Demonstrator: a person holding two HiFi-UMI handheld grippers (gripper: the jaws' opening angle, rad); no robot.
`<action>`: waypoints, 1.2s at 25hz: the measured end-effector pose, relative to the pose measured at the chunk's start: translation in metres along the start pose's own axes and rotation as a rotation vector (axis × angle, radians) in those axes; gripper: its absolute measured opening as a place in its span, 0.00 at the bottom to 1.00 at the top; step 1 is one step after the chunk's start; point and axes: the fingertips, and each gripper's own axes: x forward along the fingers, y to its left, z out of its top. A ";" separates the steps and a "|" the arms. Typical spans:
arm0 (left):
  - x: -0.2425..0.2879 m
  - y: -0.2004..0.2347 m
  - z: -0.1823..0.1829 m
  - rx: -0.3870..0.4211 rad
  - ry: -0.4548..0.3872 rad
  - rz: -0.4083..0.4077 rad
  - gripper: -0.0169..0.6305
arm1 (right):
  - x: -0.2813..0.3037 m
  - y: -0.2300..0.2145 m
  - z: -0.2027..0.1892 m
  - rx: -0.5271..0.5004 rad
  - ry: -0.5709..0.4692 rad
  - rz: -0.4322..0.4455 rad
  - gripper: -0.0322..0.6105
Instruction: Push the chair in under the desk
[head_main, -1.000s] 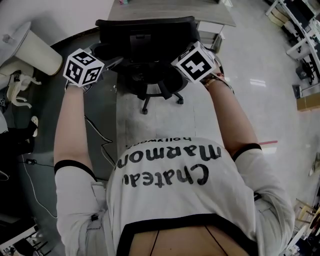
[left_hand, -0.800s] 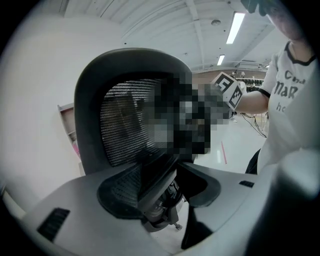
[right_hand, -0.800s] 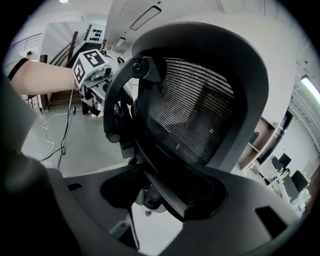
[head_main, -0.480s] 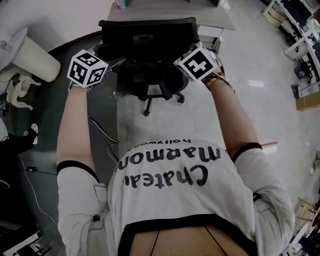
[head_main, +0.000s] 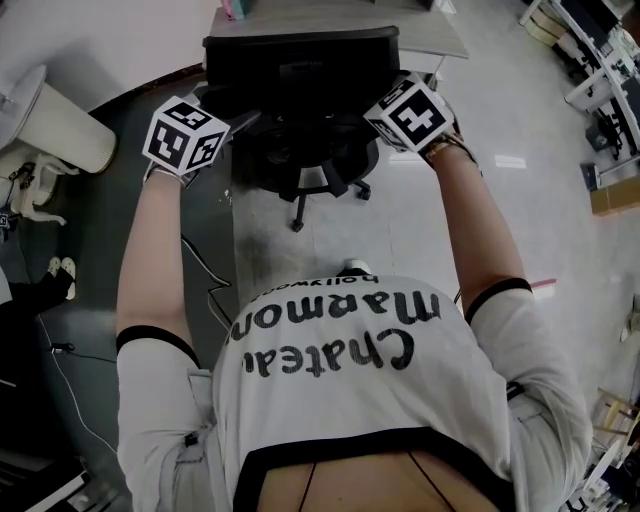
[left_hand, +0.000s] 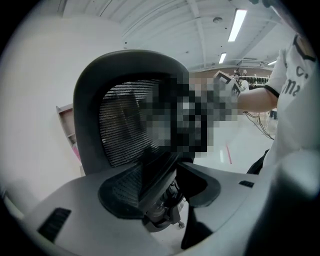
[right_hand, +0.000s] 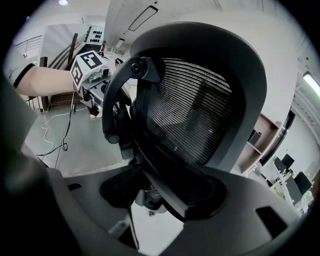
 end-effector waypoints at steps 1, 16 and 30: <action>0.001 0.001 -0.001 -0.009 0.006 -0.004 0.36 | 0.002 0.000 0.000 -0.007 -0.001 0.011 0.45; 0.003 -0.002 -0.006 -0.004 -0.064 0.046 0.37 | 0.002 0.008 -0.004 -0.040 -0.029 0.027 0.44; -0.014 -0.017 0.002 0.012 -0.141 0.230 0.30 | 0.002 0.006 -0.004 -0.045 -0.022 0.023 0.43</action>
